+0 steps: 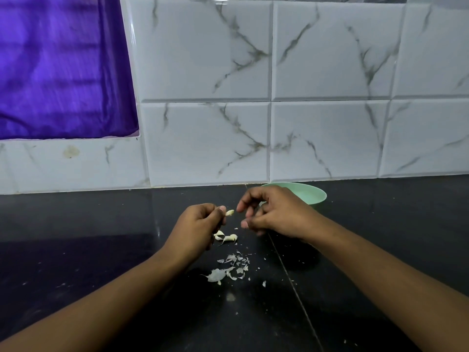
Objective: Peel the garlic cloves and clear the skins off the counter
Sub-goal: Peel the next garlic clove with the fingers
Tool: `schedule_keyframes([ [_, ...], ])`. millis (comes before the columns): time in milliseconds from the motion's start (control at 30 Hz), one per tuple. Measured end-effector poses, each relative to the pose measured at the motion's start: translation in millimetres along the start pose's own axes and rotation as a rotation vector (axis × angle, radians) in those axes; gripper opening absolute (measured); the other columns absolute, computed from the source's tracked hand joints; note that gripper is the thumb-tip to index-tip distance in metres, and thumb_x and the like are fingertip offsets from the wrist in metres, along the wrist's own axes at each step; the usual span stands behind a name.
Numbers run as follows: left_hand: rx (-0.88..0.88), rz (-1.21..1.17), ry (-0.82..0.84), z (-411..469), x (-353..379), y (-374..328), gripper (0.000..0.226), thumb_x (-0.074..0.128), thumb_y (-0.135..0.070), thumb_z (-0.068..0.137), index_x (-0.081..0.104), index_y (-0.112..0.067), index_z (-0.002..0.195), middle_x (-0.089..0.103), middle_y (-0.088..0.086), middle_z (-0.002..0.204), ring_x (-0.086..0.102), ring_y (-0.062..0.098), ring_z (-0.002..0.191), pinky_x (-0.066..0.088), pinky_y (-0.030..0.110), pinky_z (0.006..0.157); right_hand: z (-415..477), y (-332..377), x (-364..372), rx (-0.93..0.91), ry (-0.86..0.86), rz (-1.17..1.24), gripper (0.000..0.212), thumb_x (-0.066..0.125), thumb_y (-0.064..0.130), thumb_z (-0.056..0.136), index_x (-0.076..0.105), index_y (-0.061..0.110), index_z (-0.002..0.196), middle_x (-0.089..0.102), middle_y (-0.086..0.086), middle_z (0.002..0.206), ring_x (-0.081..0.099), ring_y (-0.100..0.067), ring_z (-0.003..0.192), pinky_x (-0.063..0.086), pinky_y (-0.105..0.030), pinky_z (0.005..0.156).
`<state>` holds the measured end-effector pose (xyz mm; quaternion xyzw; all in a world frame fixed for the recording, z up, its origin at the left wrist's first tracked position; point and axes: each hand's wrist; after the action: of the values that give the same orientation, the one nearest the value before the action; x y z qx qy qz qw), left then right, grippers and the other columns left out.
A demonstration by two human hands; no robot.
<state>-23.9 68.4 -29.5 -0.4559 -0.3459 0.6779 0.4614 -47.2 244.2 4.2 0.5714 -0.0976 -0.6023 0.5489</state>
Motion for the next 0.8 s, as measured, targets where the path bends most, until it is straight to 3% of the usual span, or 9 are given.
schedule_keyframes([
  [133,0.022,0.042,-0.002,-1,1,-1,0.039,0.052,-0.022,0.096,0.054,-0.013,0.058,0.041,-0.008,0.043,0.033,0.008,0.035,0.028,0.017,0.039,4,-5,6,-0.04,-0.086,0.108,0.016,0.072,0.003,0.08,0.066,0.014,0.089,0.067,-0.002,0.074,0.068,-0.011,0.07,0.056,-0.023,0.062],
  [267,0.031,0.045,0.0,-3,1,-3,0.039,0.054,-0.022,0.095,0.055,-0.014,0.056,0.042,-0.007,0.043,0.035,0.009,0.036,0.03,0.018,0.039,5,-7,11,-0.042,-0.069,0.144,0.011,0.07,0.003,0.082,0.067,0.014,0.081,0.069,-0.001,0.069,0.069,-0.011,0.069,0.052,-0.02,0.059],
  [400,0.081,0.079,-0.024,-6,-2,-8,0.028,0.058,-0.028,0.092,0.062,-0.015,0.067,0.06,0.002,0.059,0.056,0.015,0.045,0.037,0.018,0.041,5,-7,8,0.019,-0.061,0.227,0.007,0.067,0.004,0.084,0.066,0.011,0.084,0.07,-0.004,0.071,0.069,-0.012,0.066,0.054,-0.022,0.059],
  [500,0.187,0.243,-0.102,-8,-9,-14,0.008,0.066,-0.032,0.087,0.069,-0.027,0.081,0.069,-0.009,0.071,0.063,0.005,0.054,0.046,0.024,0.052,3,-5,4,0.06,-0.057,0.25,0.003,0.065,0.008,0.088,0.063,0.011,0.089,0.072,-0.006,0.074,0.069,-0.014,0.064,0.053,-0.023,0.058],
  [600,0.257,0.395,-0.115,-11,-12,-18,0.004,0.071,-0.033,0.081,0.072,-0.035,0.078,0.066,-0.024,0.069,0.06,-0.002,0.055,0.049,0.027,0.058,1,-1,4,0.086,-0.029,0.241,0.003,0.062,0.012,0.091,0.06,0.013,0.089,0.072,-0.006,0.072,0.068,-0.015,0.062,0.051,-0.022,0.055],
  [667,0.196,0.325,-0.056,-11,-12,-20,0.01,0.069,-0.025,0.084,0.073,-0.034,0.085,0.07,-0.017,0.073,0.065,0.003,0.061,0.052,0.028,0.058,1,0,6,0.103,-0.007,0.278,0.003,0.059,0.012,0.093,0.057,0.013,0.09,0.071,-0.005,0.069,0.067,-0.016,0.059,0.05,-0.023,0.053],
  [800,-0.115,-0.004,0.182,-11,-14,-22,0.02,0.055,-0.008,0.091,0.072,-0.018,0.095,0.075,0.005,0.09,0.071,0.012,0.075,0.051,0.028,0.062,0,1,6,0.139,-0.015,0.37,0.003,0.053,0.012,0.096,0.053,0.012,0.093,0.071,-0.007,0.069,0.066,-0.018,0.057,0.05,-0.026,0.05],
])
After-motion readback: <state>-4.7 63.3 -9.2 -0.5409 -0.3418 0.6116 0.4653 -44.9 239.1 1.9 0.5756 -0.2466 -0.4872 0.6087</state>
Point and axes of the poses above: each hand's wrist, its own z-axis towards the middle knuckle, its own x-axis out of the palm, y = z × x
